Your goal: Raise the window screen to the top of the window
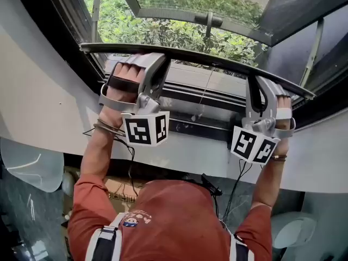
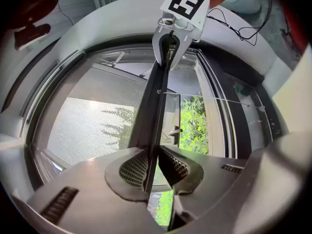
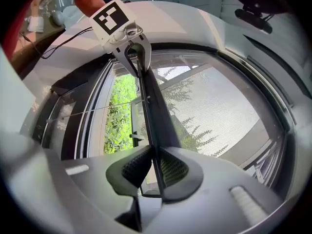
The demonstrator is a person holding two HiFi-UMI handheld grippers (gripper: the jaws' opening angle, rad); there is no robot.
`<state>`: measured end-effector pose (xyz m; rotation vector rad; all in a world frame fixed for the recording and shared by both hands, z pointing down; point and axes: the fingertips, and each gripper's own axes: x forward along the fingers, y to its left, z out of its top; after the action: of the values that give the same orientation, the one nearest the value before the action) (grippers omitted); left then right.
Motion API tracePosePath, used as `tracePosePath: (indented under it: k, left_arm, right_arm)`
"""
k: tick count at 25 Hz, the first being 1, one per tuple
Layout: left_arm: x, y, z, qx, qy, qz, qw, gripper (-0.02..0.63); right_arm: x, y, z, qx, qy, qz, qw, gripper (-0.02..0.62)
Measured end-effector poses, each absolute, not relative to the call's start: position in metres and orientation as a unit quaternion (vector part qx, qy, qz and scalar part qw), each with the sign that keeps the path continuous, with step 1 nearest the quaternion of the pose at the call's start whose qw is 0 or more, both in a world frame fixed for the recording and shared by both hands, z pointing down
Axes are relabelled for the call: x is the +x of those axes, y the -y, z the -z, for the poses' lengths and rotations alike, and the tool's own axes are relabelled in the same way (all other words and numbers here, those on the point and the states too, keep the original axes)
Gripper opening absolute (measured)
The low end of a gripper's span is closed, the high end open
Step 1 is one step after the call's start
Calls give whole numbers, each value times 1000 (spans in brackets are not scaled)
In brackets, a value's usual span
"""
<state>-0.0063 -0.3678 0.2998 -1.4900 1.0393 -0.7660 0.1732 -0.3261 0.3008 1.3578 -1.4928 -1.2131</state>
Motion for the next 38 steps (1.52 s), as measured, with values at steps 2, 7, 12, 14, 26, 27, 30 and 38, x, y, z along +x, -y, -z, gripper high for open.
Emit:
tracePosePath:
  k: [2, 7, 12, 14, 26, 27, 30, 38]
  left_arm:
    - [-7, 368, -291, -628, -443, 323, 552, 67]
    - [-5, 369, -263, -617, -456, 302, 566, 72]
    - [-6, 371, -241, -611, -463, 291, 572, 74]
    - [-5, 372, -233, -609, -463, 287, 577, 74]
    - [-7, 371, -189, -570, -484, 281, 601, 71]
    - [-8, 371, -183, -565, -486, 281, 604, 71]
    - [-9, 368, -165, -549, -493, 275, 616, 71]
    - [-11, 363, -123, -526, -508, 260, 630, 71]
  right_arm:
    - [172, 328, -292, 531, 590, 475, 380, 61]
    - [175, 328, -263, 532, 581, 491, 372, 61]
    - [174, 329, -242, 535, 560, 514, 370, 61]
    - [175, 330, -234, 537, 546, 525, 371, 61]
    - [171, 328, -192, 548, 487, 567, 376, 52]
    - [171, 329, -186, 549, 484, 569, 374, 52]
    - [170, 327, -168, 554, 474, 577, 369, 51]
    - [168, 322, -126, 565, 443, 593, 365, 48]
